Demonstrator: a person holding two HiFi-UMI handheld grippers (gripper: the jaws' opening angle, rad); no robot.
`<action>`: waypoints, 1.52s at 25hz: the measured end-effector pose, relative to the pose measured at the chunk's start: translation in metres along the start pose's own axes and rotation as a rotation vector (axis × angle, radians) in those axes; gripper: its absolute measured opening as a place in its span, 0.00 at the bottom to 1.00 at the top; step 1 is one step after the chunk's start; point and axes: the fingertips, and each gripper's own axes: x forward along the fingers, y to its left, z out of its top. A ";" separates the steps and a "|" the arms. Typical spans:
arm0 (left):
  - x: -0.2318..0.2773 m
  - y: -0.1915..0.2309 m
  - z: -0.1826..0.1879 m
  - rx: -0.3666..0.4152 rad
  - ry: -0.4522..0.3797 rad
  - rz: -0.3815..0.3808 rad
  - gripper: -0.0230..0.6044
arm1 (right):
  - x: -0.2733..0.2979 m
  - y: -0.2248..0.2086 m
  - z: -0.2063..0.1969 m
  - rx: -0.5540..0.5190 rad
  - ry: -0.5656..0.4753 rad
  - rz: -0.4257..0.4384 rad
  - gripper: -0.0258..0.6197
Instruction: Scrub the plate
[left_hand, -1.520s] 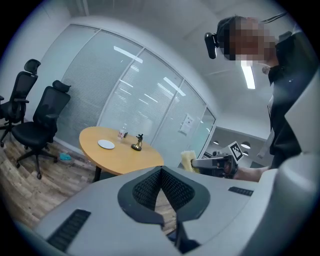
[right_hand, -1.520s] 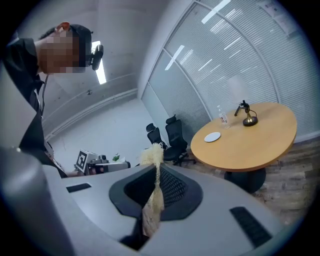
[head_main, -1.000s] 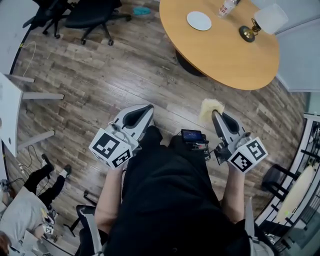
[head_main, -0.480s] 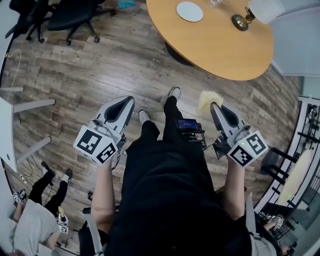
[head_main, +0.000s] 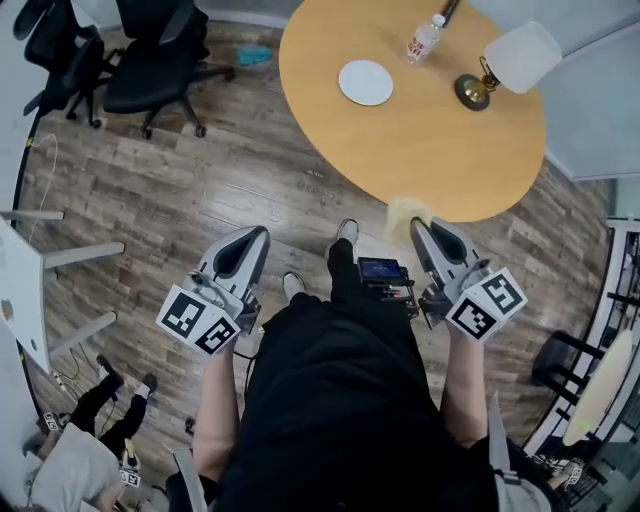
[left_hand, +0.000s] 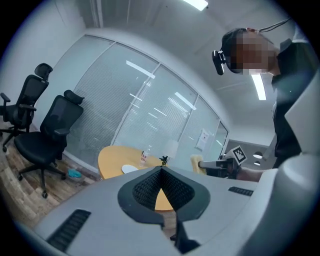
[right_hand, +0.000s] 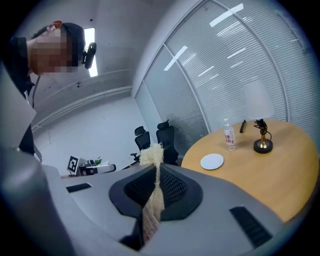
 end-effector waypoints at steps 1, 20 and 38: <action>0.015 -0.001 0.005 0.012 0.008 -0.001 0.05 | 0.002 -0.009 0.010 -0.007 -0.009 0.008 0.08; 0.213 -0.036 -0.003 -0.139 0.160 -0.086 0.06 | 0.016 -0.151 0.027 0.143 0.051 0.102 0.08; 0.313 0.081 -0.042 -0.332 0.258 -0.052 0.09 | 0.054 -0.146 0.064 0.150 0.039 -0.025 0.08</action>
